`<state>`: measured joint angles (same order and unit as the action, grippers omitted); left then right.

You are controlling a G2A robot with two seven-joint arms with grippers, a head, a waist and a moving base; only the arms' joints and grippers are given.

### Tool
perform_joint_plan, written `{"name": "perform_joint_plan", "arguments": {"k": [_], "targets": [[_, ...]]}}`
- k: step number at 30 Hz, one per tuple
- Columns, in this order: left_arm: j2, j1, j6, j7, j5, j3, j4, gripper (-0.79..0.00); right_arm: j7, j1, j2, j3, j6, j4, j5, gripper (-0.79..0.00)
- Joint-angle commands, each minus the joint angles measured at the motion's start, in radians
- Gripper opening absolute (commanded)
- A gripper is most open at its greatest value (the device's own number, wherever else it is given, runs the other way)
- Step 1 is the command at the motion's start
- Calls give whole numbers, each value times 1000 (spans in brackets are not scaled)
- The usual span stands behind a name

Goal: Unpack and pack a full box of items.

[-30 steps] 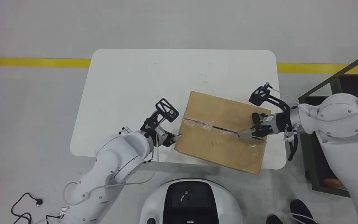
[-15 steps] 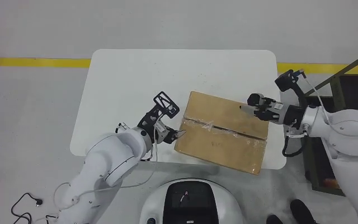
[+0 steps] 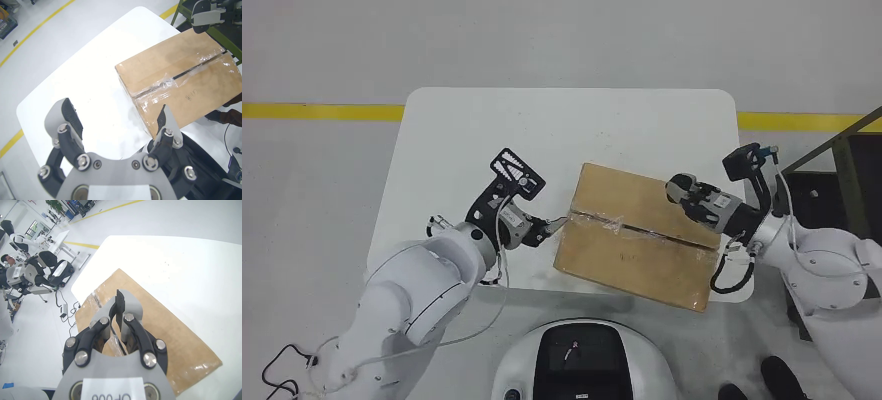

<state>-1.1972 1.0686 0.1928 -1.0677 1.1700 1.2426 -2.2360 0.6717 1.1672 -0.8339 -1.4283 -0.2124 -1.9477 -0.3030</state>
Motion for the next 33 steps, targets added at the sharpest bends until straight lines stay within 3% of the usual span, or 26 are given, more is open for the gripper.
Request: {"name": "perform_joint_plan", "arguments": {"k": [1,8,16,24,33], "targets": [[1,-1,-13,12,22,13,-13,0,0,0,0,0,0,0,0,-785],[4,6,-58,41,109,52,-47,0,-20,-15,-12,92,-61,-58,-48,-785],[4,7,-73,47,108,68,-59,0,-126,-114,-62,350,-56,-38,-199,-785],[4,7,-73,47,108,68,-59,0,-194,-196,-117,524,51,82,-300,-785],[4,7,-73,47,108,68,-59,0,-183,-159,-124,495,90,107,-298,-785]]}}
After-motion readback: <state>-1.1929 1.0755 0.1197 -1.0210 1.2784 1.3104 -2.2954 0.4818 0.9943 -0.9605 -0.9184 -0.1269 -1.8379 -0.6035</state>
